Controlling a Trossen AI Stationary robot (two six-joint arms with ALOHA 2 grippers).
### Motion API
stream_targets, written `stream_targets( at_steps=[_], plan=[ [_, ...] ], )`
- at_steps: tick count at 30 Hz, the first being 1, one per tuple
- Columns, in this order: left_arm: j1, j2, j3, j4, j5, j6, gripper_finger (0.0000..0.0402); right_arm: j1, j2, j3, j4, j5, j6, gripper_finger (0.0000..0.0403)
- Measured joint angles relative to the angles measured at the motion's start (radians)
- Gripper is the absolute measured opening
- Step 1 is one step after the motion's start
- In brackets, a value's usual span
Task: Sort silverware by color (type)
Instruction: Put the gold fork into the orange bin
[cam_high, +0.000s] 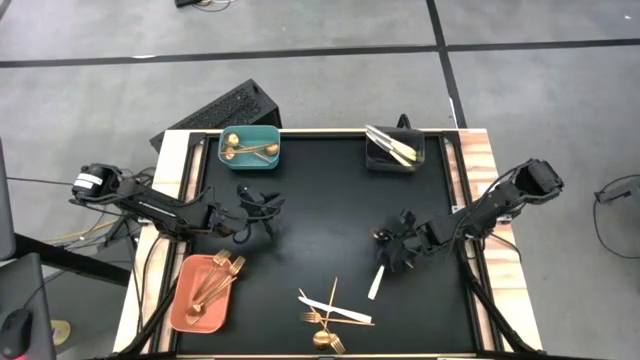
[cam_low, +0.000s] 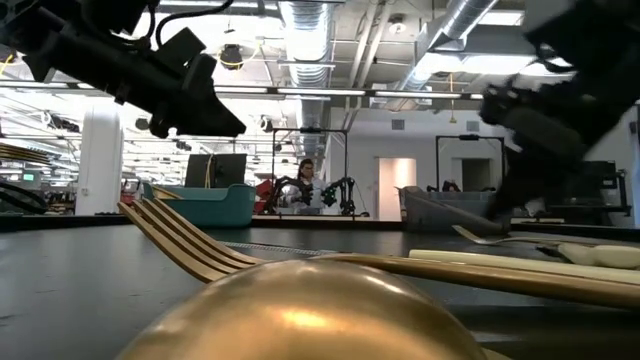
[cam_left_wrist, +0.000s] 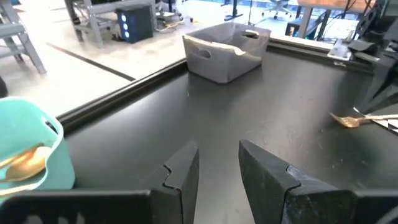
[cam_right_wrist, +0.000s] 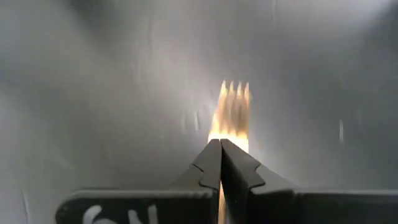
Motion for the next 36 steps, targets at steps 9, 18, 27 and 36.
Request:
stream_targets(
  at_steps=[9,18,27,36],
  plan=[
    [0.002,-0.13,0.0,-0.026,-0.017,0.063,0.01,-0.121,-0.002,0.003,0.344,0.024,-0.286,0.0017],
    [-0.006,-0.348,0.0,-0.216,-0.018,0.073,0.01,-0.128,-0.002,0.003,0.316,-0.019,-0.264,0.0142],
    [-0.005,-0.354,0.0,-0.288,-0.046,0.139,0.01,-0.153,-0.002,0.003,0.235,-0.155,-0.163,0.0168],
    [-0.005,-0.263,0.0,-0.405,-0.043,0.014,0.01,-0.103,-0.002,0.003,-0.033,-0.212,0.075,0.0133]
  ],
)
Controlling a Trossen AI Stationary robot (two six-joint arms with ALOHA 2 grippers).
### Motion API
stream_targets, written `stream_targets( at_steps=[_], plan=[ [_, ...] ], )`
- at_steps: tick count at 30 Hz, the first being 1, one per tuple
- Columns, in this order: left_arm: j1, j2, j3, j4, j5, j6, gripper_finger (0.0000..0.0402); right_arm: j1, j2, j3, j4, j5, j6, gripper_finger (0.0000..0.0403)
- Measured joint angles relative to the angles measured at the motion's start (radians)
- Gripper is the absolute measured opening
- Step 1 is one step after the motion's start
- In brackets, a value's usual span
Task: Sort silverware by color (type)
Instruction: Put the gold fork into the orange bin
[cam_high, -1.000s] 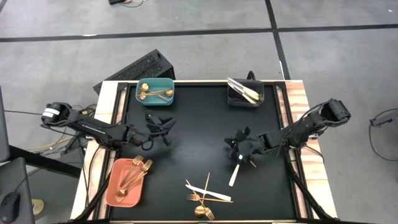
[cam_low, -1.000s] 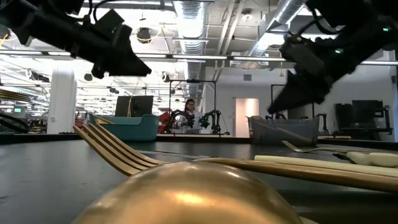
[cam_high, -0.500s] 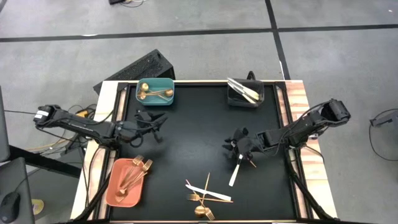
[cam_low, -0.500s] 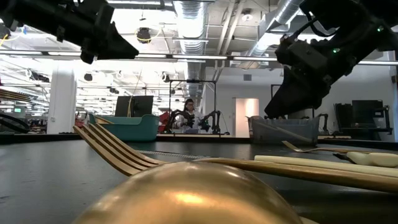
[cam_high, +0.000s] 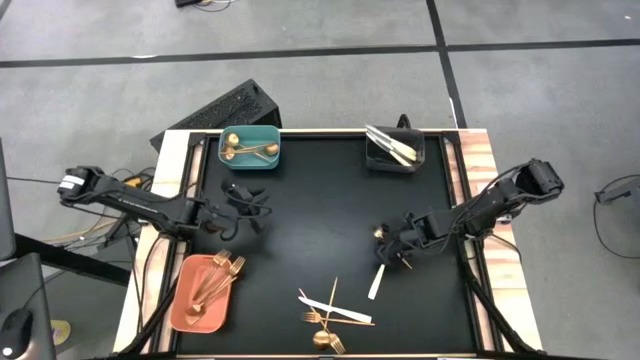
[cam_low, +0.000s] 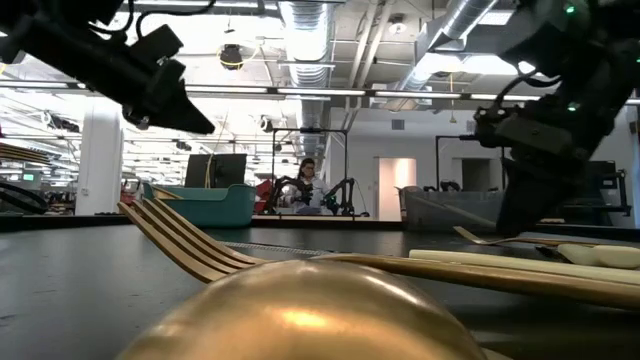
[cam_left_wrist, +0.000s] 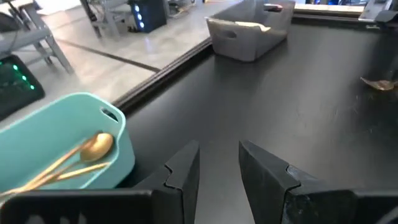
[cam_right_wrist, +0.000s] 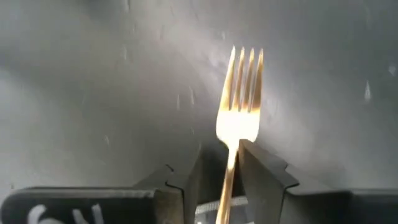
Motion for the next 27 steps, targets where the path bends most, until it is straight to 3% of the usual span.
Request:
stream_targets(
  at_steps=[13,21,25,27],
  plan=[
    [0.0,0.159,0.0,0.035,-0.001,-0.081,0.01,0.052,0.01,0.001,-0.104,0.03,0.034,0.0125],
    [0.0,0.166,0.0,0.109,0.004,-0.085,0.01,0.044,0.127,0.018,-0.081,0.081,0.048,0.0066],
    [0.0,0.166,0.0,0.107,0.03,-0.113,0.01,0.071,0.14,0.047,-0.082,0.15,0.068,0.0026],
    [0.0,0.166,0.0,0.118,0.037,-0.136,0.01,0.078,0.127,0.065,-0.073,0.204,0.046,0.0025]
  ],
)
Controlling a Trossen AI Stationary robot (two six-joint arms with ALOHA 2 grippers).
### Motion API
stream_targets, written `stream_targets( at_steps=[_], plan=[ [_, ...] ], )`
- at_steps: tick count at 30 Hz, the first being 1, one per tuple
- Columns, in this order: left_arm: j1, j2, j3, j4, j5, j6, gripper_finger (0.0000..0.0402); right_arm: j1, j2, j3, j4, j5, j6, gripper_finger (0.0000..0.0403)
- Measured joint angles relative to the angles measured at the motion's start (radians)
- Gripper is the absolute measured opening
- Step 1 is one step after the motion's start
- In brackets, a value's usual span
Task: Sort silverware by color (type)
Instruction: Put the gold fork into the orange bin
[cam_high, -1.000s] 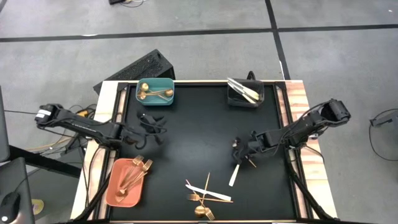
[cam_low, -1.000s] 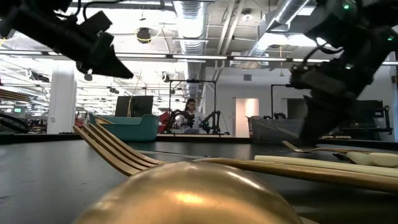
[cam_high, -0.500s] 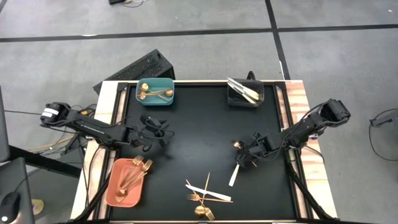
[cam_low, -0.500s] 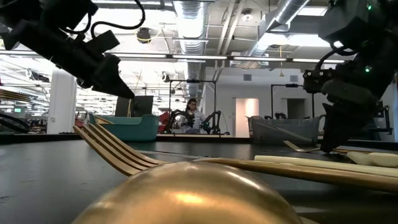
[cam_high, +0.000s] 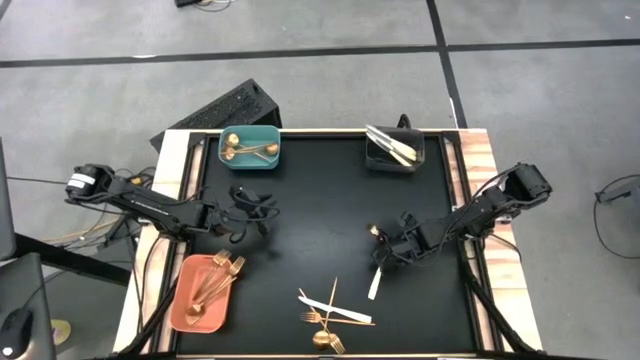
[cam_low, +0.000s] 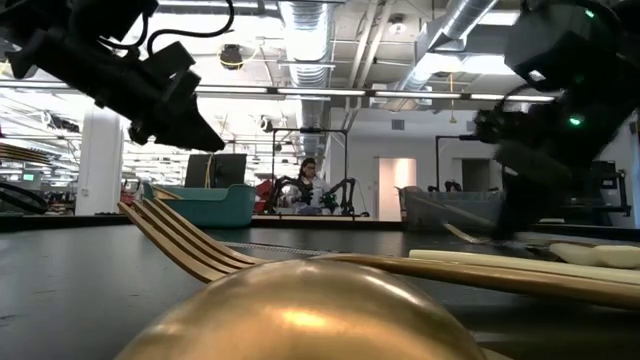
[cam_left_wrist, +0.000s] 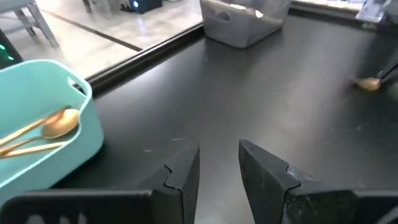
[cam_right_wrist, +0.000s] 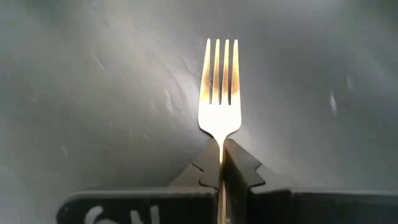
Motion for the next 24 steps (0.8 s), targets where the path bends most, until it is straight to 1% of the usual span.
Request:
stream_targets(
  at_steps=[2,4,7,9,11,14,15,16,18,20,22,24],
  plan=[
    [0.0,0.0,0.0,0.017,0.02,-0.003,0.01,-0.007,-0.018,0.022,0.048,0.086,-0.046,0.0025],
    [0.0,0.0,0.0,0.037,0.052,0.012,0.01,-0.022,-0.051,0.04,0.138,0.191,-0.116,0.0025],
    [0.0,0.0,0.0,0.075,0.067,0.031,0.01,-0.056,-0.066,0.038,0.338,0.276,-0.297,0.0025],
    [0.0,0.0,0.0,0.117,0.068,0.047,0.01,-0.076,-0.063,0.039,0.501,0.283,-0.475,0.0025],
    [0.0,0.0,0.0,0.167,0.099,0.11,0.01,-0.095,-0.042,0.04,0.679,0.271,-0.655,0.0025],
    [0.0,0.0,0.0,0.239,0.211,0.226,0.0101,-0.121,-0.006,0.039,0.864,0.143,-0.873,0.0025],
    [0.0,0.0,0.0,0.261,0.243,0.244,0.0103,-0.128,0.013,0.04,0.936,0.107,-0.912,0.0025],
    [-0.001,0.0,0.0,0.283,0.266,0.253,0.0105,-0.133,0.029,0.042,0.988,0.096,-0.94,0.0025],
    [0.0,0.0,0.0,0.325,0.285,0.252,0.0112,-0.137,0.07,0.041,1.068,0.107,-1.007,0.0025],
    [0.001,0.0,0.0,0.363,0.285,0.27,0.0122,-0.143,0.127,0.061,1.118,0.152,-1.067,0.0027],
    [0.006,0.0,0.0,0.409,0.279,0.318,0.0137,-0.149,0.181,0.097,1.128,0.211,-1.106,0.0032],
    [0.017,0.0,0.0,0.457,0.281,0.35,0.0156,-0.155,0.23,0.156,1.135,0.233,-1.143,0.0034]
  ],
)
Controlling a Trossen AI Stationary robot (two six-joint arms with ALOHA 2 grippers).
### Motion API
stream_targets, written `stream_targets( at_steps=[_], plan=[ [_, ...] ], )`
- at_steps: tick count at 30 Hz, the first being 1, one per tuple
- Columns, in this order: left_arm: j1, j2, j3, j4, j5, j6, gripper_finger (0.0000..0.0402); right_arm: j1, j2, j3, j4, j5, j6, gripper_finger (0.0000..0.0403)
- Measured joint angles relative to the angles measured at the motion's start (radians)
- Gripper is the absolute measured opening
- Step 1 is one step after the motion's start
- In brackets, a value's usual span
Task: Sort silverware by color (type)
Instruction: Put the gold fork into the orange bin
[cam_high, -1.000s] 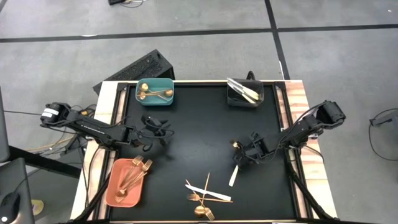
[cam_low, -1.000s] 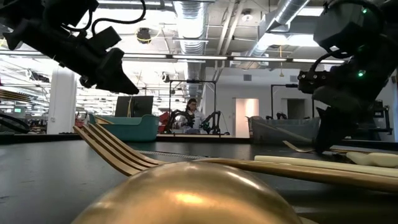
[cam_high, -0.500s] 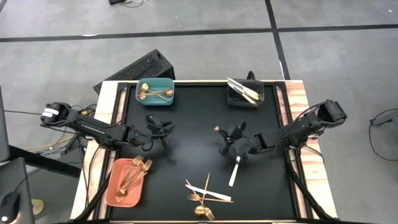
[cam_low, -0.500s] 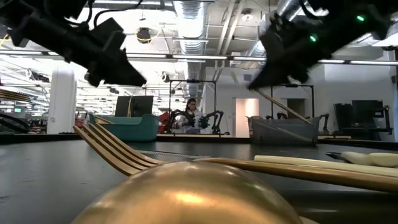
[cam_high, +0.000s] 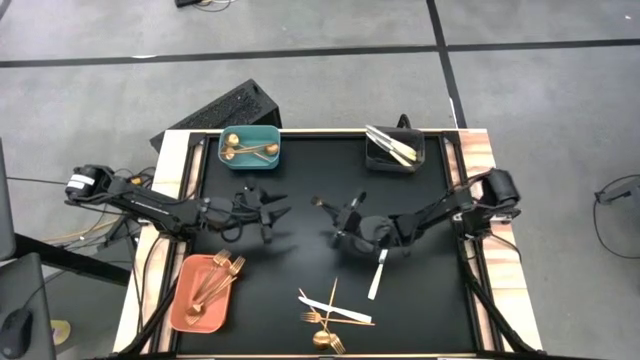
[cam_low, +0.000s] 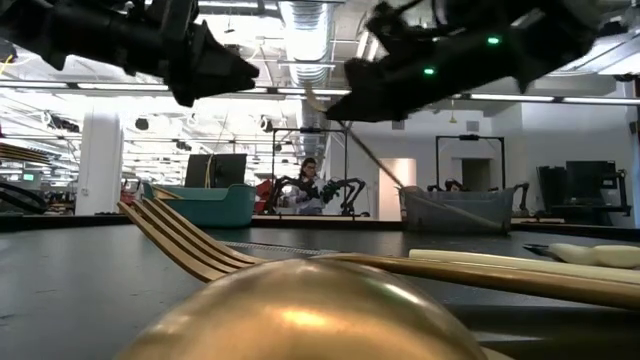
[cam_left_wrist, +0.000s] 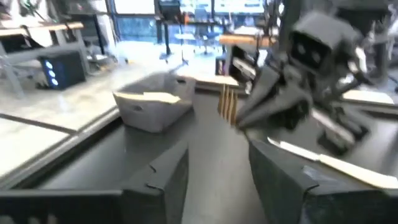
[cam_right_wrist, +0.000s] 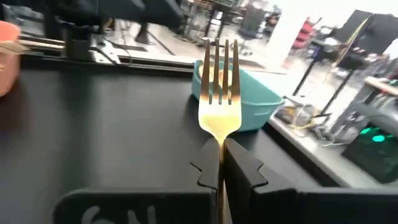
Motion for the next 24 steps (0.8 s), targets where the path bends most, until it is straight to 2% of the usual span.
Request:
stream_targets(
  at_steps=[6,11,15,18,21,24],
  plan=[
    [0.035,0.0,0.0,0.038,-0.003,0.014,0.0211,0.002,0.139,0.186,-0.009,0.071,-0.149,0.0032],
    [0.038,0.0,0.0,0.031,0.024,0.014,0.0219,0.003,0.217,0.314,-0.015,0.105,-0.263,0.0035],
    [0.038,0.0,0.0,0.038,0.038,0.014,0.0211,0.002,0.253,0.379,-0.023,0.151,-0.321,0.0034],
    [0.038,0.0,0.0,0.038,0.007,0.014,0.0199,0.002,0.251,0.401,-0.032,0.165,-0.328,0.0033],
    [0.039,0.0,0.0,0.037,-0.042,0.014,0.0169,0.002,0.252,0.401,-0.045,0.167,-0.33,0.0034],
    [0.049,0.0,0.0,0.039,-0.046,0.025,0.0122,0.001,0.252,0.401,-0.045,0.167,-0.34,0.0034]
  ],
)
